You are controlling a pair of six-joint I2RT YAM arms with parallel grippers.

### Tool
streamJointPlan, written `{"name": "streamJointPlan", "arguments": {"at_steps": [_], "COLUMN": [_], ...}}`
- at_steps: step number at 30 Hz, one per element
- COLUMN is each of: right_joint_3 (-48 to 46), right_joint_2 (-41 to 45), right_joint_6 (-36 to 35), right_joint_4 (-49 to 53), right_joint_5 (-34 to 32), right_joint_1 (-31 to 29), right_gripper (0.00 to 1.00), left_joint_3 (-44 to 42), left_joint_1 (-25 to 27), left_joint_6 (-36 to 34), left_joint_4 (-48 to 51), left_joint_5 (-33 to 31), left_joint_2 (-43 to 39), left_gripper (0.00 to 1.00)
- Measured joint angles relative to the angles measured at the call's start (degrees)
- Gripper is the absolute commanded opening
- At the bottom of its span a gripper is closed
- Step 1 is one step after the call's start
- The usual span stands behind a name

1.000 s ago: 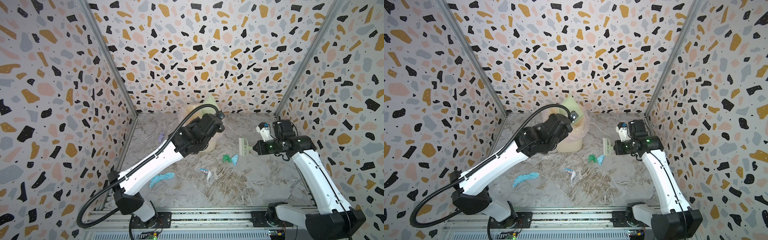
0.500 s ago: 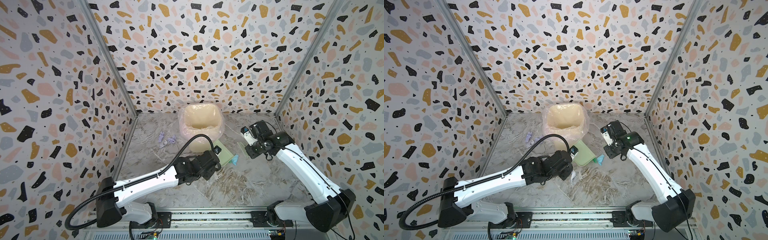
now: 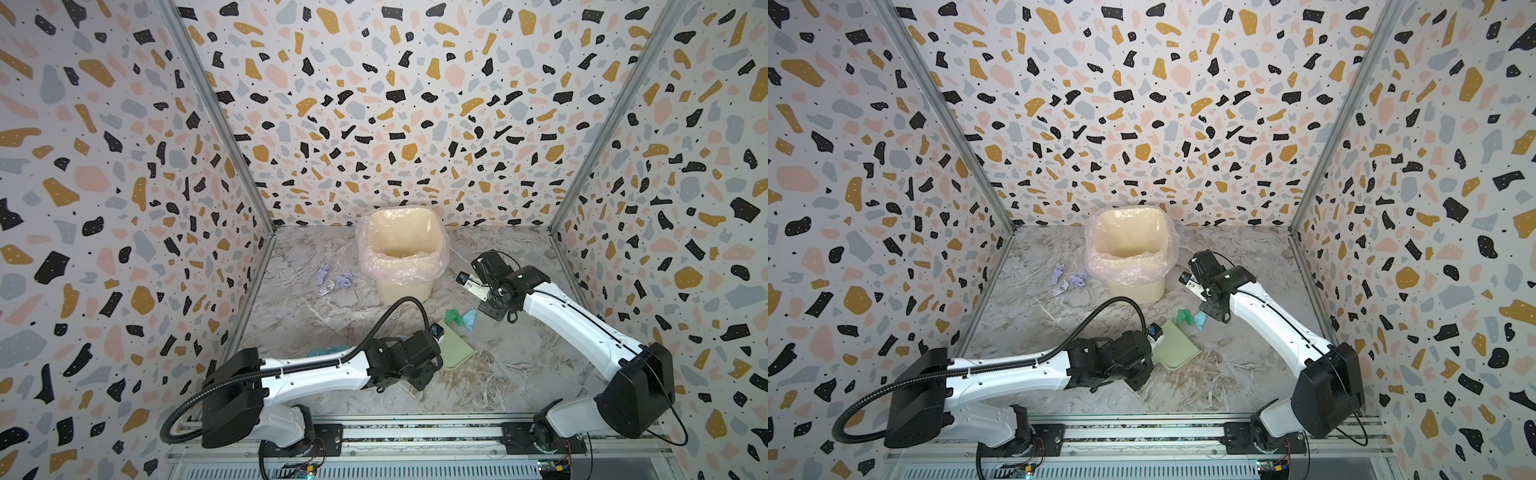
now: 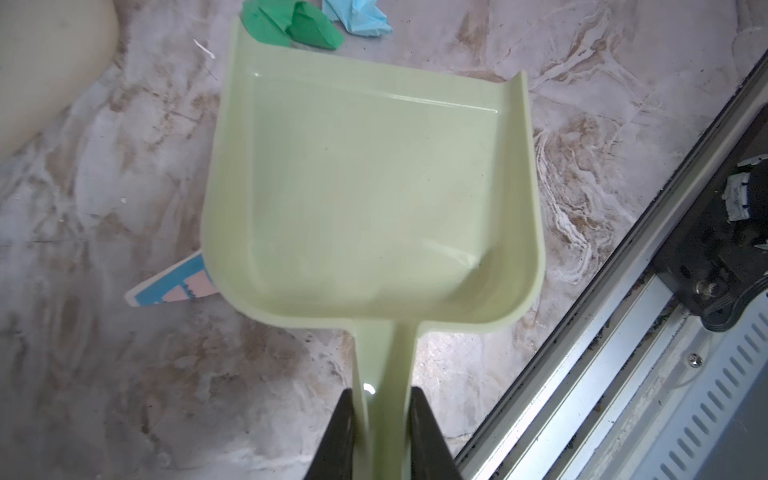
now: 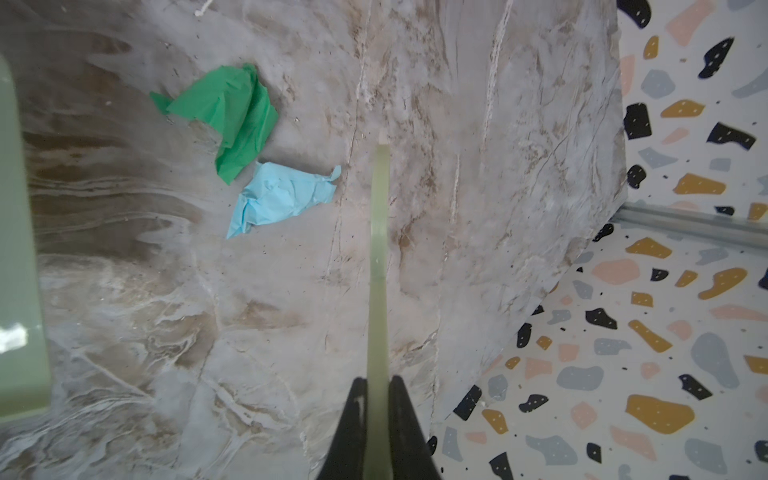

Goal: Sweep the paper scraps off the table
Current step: 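Lower the empty dustpan near the light blue scrap while the right gripper brings the brush, then sweep the light blue paper scrap into the dustpan with the right gripper's brush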

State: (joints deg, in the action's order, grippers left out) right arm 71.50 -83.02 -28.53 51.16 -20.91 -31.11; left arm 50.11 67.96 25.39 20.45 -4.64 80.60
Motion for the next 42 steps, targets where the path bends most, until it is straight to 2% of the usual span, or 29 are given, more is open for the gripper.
{"name": "streamJointPlan", "arguments": {"at_steps": [10, 25, 33, 42], "right_joint_3": [-1.49, -2.56, -2.54, -1.88], "right_joint_2": [-2.54, 2.89, 3.06, 0.94], "right_joint_6": [-6.49, -3.41, -2.43, -0.57], "right_joint_4": [0.96, 11.74, 12.52, 13.49], "right_joint_5": [2.56, 9.20, 7.23, 7.61], "right_joint_1": [-1.03, -8.13, -5.35, -4.20], "right_gripper": [0.00, 0.00, 0.00, 0.00], "left_joint_3": [-0.26, -2.97, -2.36, -0.02], "left_joint_1": [1.53, 2.25, 3.69, 5.49], "left_joint_6": [1.36, 2.95, 2.93, 3.02], "left_joint_4": [-2.84, -2.51, -0.74, 2.10], "left_joint_5": [3.37, 5.09, 4.92, 0.87], "left_joint_2": [2.99, 2.99, 4.55, 5.97], "left_gripper": [0.00, 0.00, 0.00, 0.00]}}
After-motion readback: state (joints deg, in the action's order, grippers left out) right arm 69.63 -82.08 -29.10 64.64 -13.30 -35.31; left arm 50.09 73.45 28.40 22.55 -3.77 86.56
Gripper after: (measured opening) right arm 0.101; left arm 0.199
